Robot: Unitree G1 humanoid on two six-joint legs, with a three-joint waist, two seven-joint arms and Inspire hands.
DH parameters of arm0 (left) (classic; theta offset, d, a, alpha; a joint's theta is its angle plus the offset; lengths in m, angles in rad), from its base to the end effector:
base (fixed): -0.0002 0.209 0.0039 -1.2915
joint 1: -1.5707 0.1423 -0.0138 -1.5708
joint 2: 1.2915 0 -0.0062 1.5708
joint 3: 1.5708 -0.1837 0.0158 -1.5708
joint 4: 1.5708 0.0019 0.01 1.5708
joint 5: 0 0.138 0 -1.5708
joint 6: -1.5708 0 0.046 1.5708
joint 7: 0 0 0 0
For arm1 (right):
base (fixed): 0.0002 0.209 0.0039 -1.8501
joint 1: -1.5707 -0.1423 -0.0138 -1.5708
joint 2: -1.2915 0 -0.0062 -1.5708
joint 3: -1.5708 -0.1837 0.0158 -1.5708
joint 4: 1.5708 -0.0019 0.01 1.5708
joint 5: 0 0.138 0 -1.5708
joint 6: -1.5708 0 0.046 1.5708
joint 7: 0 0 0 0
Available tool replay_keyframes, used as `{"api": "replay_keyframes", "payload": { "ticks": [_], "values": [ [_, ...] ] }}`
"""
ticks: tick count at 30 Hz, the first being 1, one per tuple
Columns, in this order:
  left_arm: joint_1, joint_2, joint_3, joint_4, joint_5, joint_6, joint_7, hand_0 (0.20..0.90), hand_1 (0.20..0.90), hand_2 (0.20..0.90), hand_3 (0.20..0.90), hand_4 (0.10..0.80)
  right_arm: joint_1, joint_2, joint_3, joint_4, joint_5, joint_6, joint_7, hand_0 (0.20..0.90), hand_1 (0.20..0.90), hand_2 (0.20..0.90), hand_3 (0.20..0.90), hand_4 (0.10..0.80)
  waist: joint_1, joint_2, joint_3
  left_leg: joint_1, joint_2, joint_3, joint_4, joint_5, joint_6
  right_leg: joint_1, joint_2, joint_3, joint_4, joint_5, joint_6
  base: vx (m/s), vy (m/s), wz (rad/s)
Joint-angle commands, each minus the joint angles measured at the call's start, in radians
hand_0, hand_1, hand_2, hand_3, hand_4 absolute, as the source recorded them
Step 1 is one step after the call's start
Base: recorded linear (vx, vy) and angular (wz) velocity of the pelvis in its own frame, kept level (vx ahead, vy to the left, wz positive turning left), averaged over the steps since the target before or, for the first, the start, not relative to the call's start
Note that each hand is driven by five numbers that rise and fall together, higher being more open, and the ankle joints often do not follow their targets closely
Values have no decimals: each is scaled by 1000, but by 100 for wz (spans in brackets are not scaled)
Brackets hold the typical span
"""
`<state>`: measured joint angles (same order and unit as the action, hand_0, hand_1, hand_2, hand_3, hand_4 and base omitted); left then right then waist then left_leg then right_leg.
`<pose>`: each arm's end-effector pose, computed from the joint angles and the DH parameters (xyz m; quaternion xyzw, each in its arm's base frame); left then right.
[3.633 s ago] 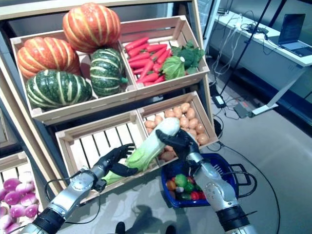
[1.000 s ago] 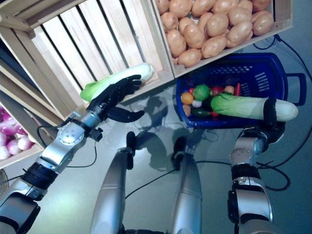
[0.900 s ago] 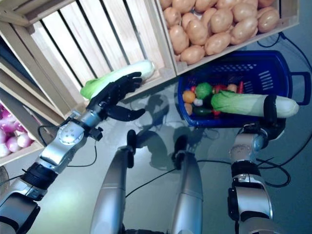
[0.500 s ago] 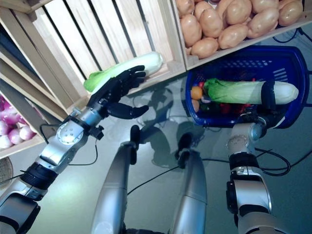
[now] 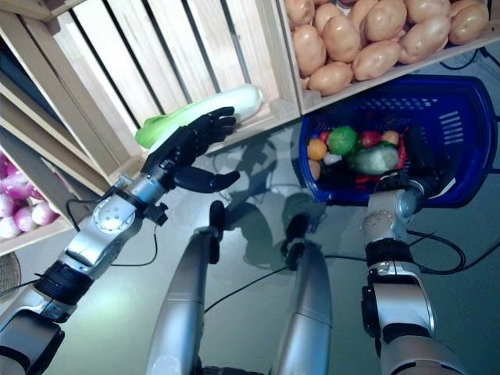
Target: Put vegetables into the basket
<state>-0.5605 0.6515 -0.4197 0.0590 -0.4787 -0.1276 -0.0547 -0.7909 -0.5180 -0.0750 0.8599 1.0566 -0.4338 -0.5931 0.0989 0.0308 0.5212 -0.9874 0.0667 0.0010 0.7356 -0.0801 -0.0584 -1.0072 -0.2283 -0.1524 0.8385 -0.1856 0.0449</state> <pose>0.2790 0.1689 0.1605 0.1319 -0.1925 -0.2388 0.9426 0.3212 -0.2778 0.1538 0.3551 -0.1499 -0.4317 0.8155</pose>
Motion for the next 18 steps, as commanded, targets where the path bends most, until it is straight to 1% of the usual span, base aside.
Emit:
{"api": "replay_keyframes", "payload": {
  "ticks": [1,5,7,12,15,18],
  "values": [
    [-72,-1,31,-102,93,-179,32,900,900,900,900,800,-28,-158,-14,-27,-105,-70,-102,900,900,900,900,800,-22,47,-1,81,-35,16,-36,-58,21,122,31,-14,-63,50,16,0,0,0],
    [-83,33,39,-113,144,-222,48,900,900,900,900,800,-16,-171,-18,-40,-151,-72,-146,900,900,900,900,800,-25,46,-1,103,-33,19,-55,-53,18,144,33,-14,-85,53,17,14,20,0],
    [-97,53,52,-119,165,-235,65,900,900,900,900,800,-13,-175,-17,-46,-142,-80,-161,900,900,900,900,800,-27,43,-1,118,-30,20,-70,-45,13,159,38,-12,-102,57,17,34,53,-2],
    [-127,95,99,-134,239,-266,113,900,900,900,900,800,47,-161,-25,-108,-148,-101,-111,900,900,900,900,800,-40,28,-1,190,-17,31,-133,-20,2,231,51,-9,-165,67,17,24,24,-1],
    [-128,116,138,-138,282,-260,148,900,900,900,900,800,100,-144,-37,-172,-157,-117,-65,900,900,900,900,800,-44,17,-1,242,-15,35,-181,-2,-6,287,57,-17,-220,77,19,8,3,1],
    [-111,135,179,-141,304,-253,181,900,900,900,900,800,146,-130,-50,-269,-171,-97,-48,900,900,900,900,800,-46,8,-1,271,-15,38,-209,15,-7,318,57,-23,-250,90,18,0,0,0]
  ]
}}
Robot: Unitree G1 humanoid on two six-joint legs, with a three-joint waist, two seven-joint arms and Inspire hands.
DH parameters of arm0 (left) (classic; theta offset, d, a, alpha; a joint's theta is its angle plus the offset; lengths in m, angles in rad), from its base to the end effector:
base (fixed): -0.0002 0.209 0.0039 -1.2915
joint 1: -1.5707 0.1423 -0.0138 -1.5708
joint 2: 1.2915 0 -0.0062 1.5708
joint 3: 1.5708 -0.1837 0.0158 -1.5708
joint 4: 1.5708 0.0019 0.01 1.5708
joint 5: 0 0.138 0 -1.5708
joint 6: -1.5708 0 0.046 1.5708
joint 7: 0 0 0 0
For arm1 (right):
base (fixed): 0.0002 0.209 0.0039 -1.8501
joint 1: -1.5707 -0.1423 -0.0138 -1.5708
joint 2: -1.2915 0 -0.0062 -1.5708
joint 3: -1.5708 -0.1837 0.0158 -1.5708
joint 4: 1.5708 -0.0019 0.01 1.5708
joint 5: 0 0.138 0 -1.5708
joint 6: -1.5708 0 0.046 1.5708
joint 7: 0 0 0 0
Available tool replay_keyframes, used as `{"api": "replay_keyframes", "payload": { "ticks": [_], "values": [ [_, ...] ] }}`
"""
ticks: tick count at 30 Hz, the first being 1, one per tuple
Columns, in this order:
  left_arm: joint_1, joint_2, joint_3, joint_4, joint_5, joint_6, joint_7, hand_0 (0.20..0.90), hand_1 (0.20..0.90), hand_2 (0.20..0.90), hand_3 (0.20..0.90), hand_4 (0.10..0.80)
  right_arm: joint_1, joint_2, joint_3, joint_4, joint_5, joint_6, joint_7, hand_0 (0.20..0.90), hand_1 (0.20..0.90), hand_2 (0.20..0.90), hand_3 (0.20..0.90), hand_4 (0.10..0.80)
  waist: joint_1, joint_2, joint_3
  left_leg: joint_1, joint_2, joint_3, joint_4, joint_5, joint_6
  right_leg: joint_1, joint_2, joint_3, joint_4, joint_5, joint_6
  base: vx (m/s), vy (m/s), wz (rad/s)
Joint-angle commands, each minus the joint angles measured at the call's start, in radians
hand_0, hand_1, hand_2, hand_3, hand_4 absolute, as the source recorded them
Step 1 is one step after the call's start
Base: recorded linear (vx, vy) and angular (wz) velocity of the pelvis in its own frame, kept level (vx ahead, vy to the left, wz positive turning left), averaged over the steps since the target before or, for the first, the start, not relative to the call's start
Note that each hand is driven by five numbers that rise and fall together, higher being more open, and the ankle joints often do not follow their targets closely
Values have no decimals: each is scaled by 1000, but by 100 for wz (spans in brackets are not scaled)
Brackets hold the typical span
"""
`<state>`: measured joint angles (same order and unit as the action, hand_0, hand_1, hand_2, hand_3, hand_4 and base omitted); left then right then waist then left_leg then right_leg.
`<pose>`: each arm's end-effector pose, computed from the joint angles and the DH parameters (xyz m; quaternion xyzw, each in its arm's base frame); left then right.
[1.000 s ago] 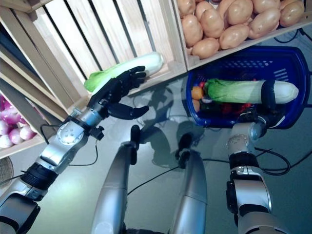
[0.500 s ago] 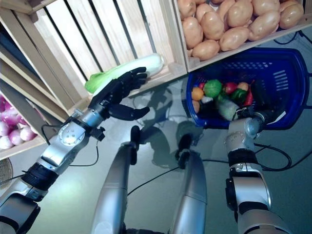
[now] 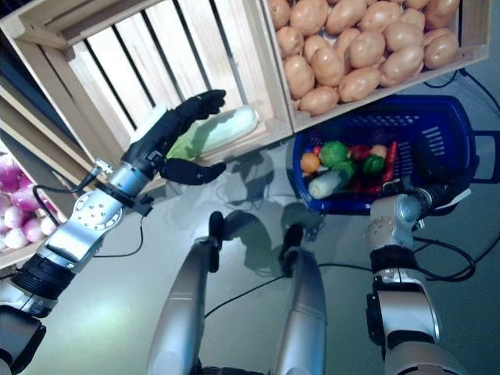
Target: Put vegetables into the basket
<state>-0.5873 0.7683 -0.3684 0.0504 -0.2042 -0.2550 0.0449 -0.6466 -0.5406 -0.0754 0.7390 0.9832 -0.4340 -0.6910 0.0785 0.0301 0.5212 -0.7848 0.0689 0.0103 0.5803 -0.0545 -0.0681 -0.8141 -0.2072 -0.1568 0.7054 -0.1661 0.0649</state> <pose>0.2764 0.1914 0.1881 0.2891 -0.3037 -0.1609 0.8935 0.3014 -0.2864 0.1356 0.3052 -0.1431 -0.4733 0.8138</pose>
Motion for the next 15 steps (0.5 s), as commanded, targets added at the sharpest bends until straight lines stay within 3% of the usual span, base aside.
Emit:
{"api": "replay_keyframes", "payload": {
  "ticks": [1,8,15],
  "values": [
    [-73,24,144,-134,42,-121,98,900,900,900,900,800,28,-96,-54,-185,-112,-91,58,900,900,900,900,800,-27,5,-1,78,-17,29,-57,-9,1,136,34,-21,-122,71,-2,61,-3,1],
    [73,6,288,-139,95,-89,174,900,900,900,900,800,240,14,-59,-449,-150,-38,181,900,900,900,900,800,-42,-15,-1,148,-19,28,-91,-7,2,206,40,-22,-155,62,-1,41,0,0],
    [173,-45,343,-132,208,9,318,900,900,900,900,800,353,93,2,-636,-241,13,254,900,900,900,900,800,-55,-23,-1,141,-16,35,-100,2,5,204,48,-18,-162,54,-8,16,26,1]
  ]
}}
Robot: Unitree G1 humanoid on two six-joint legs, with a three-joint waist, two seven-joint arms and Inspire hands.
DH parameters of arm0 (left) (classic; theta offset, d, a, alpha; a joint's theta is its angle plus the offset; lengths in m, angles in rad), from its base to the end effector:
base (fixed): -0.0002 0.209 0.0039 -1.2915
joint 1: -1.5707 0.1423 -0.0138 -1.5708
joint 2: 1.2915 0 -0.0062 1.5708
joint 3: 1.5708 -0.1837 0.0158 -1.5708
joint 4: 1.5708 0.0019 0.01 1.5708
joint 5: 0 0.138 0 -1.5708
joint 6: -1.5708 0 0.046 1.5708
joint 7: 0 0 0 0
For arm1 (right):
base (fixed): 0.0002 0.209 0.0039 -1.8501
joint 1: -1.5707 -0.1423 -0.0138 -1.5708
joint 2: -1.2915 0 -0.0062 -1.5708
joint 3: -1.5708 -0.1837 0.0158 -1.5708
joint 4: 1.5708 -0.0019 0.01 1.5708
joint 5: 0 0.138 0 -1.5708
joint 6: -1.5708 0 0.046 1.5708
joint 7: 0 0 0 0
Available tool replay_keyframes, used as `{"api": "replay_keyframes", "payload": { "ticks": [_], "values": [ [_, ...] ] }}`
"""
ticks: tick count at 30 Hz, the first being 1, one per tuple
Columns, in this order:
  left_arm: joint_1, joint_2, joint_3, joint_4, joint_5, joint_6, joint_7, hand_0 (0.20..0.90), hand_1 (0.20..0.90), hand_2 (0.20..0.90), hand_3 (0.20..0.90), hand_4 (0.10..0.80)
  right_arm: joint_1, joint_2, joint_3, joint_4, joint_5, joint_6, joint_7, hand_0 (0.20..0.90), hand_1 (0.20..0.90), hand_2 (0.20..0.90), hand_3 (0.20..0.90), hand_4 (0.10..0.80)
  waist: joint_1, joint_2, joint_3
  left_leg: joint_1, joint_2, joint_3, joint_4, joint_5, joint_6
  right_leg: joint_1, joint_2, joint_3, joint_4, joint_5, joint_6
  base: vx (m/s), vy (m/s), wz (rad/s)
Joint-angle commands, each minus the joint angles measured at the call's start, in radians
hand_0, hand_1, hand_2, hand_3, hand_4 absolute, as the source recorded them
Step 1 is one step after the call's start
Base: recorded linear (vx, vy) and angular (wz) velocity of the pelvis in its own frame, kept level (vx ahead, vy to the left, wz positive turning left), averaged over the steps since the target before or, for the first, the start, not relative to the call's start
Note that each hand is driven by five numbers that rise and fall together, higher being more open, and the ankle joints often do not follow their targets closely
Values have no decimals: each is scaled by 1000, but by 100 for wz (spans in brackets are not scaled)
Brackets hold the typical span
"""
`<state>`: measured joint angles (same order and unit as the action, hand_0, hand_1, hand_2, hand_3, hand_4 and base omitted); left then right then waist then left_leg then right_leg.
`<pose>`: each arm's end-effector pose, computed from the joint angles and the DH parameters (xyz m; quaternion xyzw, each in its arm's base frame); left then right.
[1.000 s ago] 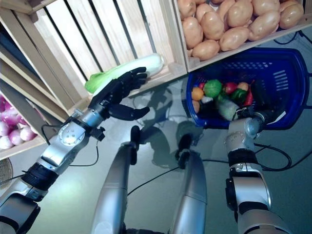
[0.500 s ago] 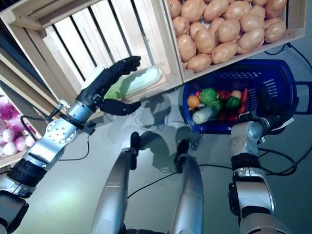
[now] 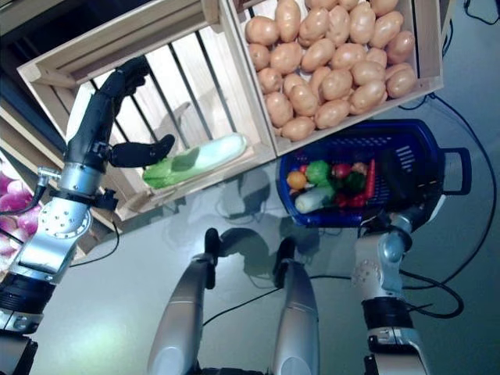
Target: Put vegetables into the basket
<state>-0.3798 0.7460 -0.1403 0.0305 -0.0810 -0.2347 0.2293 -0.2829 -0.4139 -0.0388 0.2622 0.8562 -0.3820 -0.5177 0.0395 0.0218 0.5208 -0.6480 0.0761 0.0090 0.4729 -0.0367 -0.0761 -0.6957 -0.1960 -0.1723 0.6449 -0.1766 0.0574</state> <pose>0.2575 0.2309 0.1669 0.2944 -0.2901 0.0187 0.9104 0.2525 -0.2416 0.0964 0.2653 -0.1508 -0.3081 0.9011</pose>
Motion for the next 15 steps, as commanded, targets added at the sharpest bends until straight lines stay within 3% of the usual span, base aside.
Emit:
{"api": "replay_keyframes", "payload": {
  "ticks": [1,5,15],
  "values": [
    [-30,-25,114,-109,105,7,147,900,900,900,900,800,-5,-30,-29,-167,-121,-40,85,900,900,900,900,800,-17,-15,-1,4,-23,38,6,-15,14,84,38,-1,-102,64,-1,9,36,-3],
    [-5,-30,109,-74,107,66,165,900,900,900,900,800,21,-28,-6,-209,-150,-42,113,900,900,900,900,800,-23,-19,-1,-6,-17,49,0,-9,14,76,41,-1,-104,61,-1,2,5,-1],
    [8,-5,88,17,120,108,202,900,900,900,900,800,26,-46,25,-232,-163,-50,151,900,900,900,900,800,-30,-23,-1,7,-4,64,-17,3,10,87,43,1,-117,61,0,0,0,0]
  ]
}}
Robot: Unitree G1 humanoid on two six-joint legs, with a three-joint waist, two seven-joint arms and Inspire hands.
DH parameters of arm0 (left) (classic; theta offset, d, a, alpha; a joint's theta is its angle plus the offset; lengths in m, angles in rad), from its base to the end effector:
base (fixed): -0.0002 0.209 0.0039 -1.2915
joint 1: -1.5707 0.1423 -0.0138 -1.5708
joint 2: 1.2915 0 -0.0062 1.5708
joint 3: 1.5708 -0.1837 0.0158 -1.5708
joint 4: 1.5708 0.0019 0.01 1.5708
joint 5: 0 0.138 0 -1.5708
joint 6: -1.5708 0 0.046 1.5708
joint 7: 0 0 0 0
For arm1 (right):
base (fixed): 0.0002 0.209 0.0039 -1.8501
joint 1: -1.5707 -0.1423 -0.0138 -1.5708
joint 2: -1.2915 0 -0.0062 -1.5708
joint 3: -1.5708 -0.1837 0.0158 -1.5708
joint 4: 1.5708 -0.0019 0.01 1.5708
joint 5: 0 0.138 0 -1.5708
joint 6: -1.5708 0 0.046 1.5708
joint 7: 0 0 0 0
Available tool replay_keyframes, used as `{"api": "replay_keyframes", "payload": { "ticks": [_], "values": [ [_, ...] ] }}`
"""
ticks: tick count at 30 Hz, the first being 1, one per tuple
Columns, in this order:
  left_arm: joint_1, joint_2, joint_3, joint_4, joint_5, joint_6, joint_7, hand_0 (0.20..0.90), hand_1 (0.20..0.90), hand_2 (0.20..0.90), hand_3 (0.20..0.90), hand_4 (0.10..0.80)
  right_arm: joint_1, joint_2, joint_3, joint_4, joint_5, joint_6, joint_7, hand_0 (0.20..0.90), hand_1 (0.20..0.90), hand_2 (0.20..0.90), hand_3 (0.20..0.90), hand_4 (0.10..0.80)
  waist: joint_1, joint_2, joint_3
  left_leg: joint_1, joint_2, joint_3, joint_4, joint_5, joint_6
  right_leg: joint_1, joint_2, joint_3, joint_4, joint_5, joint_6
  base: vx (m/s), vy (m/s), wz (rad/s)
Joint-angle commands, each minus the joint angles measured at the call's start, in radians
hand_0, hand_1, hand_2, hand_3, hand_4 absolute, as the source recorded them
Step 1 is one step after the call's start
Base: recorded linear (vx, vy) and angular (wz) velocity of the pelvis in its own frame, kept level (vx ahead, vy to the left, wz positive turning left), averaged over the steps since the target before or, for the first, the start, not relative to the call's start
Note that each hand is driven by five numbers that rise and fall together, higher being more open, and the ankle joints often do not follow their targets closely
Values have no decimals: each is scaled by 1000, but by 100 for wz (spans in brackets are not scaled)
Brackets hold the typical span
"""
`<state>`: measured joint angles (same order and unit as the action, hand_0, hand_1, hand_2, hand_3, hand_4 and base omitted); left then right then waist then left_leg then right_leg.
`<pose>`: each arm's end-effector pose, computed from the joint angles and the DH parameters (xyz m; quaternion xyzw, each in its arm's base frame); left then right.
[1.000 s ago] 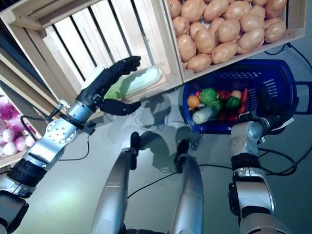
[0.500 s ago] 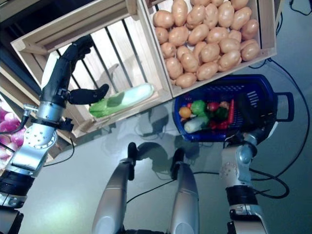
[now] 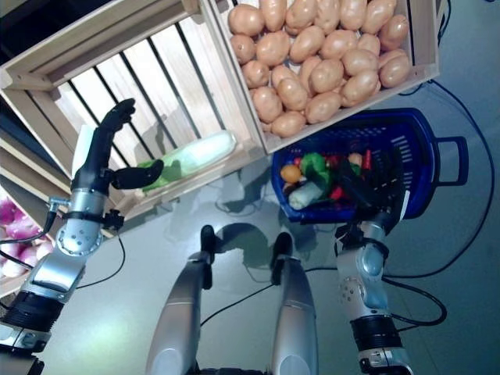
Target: Put vegetables into the basket
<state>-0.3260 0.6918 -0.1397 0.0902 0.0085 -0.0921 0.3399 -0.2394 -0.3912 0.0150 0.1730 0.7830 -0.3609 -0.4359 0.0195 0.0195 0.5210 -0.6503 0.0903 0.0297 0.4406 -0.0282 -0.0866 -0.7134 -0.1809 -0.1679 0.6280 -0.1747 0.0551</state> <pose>0.2576 0.2365 0.1350 0.3204 -0.1962 0.1030 0.9210 0.2461 -0.2228 0.0945 0.2333 -0.1590 -0.2288 0.9316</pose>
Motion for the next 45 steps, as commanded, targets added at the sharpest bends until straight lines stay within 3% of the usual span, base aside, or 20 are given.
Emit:
{"api": "replay_keyframes", "payload": {
  "ticks": [1,11,25,32,34,35,45],
  "values": [
    [-48,49,87,-31,49,-26,109,900,900,900,900,800,-16,-70,-28,-144,-88,-69,75,900,900,900,900,800,-12,-21,-1,9,-17,44,17,-6,19,105,27,-3,-100,58,2,0,0,0],
    [-123,71,30,147,221,39,319,900,900,900,900,800,-41,-72,10,-141,-80,-67,94,900,900,900,900,800,-33,-35,-1,-18,5,53,27,7,10,78,36,13,-84,55,-3,-13,8,-2],
    [-217,67,-85,318,322,24,389,900,900,900,900,800,-81,-73,53,-131,-89,-70,96,900,900,900,900,800,-55,-50,-1,-45,18,58,23,15,3,39,42,31,-89,72,5,-25,8,-2],
    [-221,54,-104,318,284,-44,319,900,900,900,900,800,-82,-68,54,-129,-91,-71,92,900,900,900,900,800,-54,-49,-1,-48,15,55,16,15,4,37,43,34,-98,76,9,-15,-3,-2],
    [-212,43,-106,298,236,-60,244,900,900,900,900,800,-78,-64,51,-132,-98,-70,92,900,900,900,900,800,-52,-46,-1,-46,13,54,9,16,5,37,42,33,-101,78,12,0,0,0],
    [-211,40,-114,284,168,-71,149,900,900,900,900,800,-80,-61,48,-135,-105,-67,93,900,900,900,900,800,-52,-44,-1,-44,10,53,3,17,5,39,43,35,-107,81,14,-31,-11,1],
    [-216,33,-127,250,82,-28,-16,900,900,900,900,800,-97,-63,34,-140,-98,-40,105,900,900,900,900,800,-50,-37,-1,-49,6,54,-16,23,11,37,42,31,-128,90,18,-3,-1,0]
  ]
}}
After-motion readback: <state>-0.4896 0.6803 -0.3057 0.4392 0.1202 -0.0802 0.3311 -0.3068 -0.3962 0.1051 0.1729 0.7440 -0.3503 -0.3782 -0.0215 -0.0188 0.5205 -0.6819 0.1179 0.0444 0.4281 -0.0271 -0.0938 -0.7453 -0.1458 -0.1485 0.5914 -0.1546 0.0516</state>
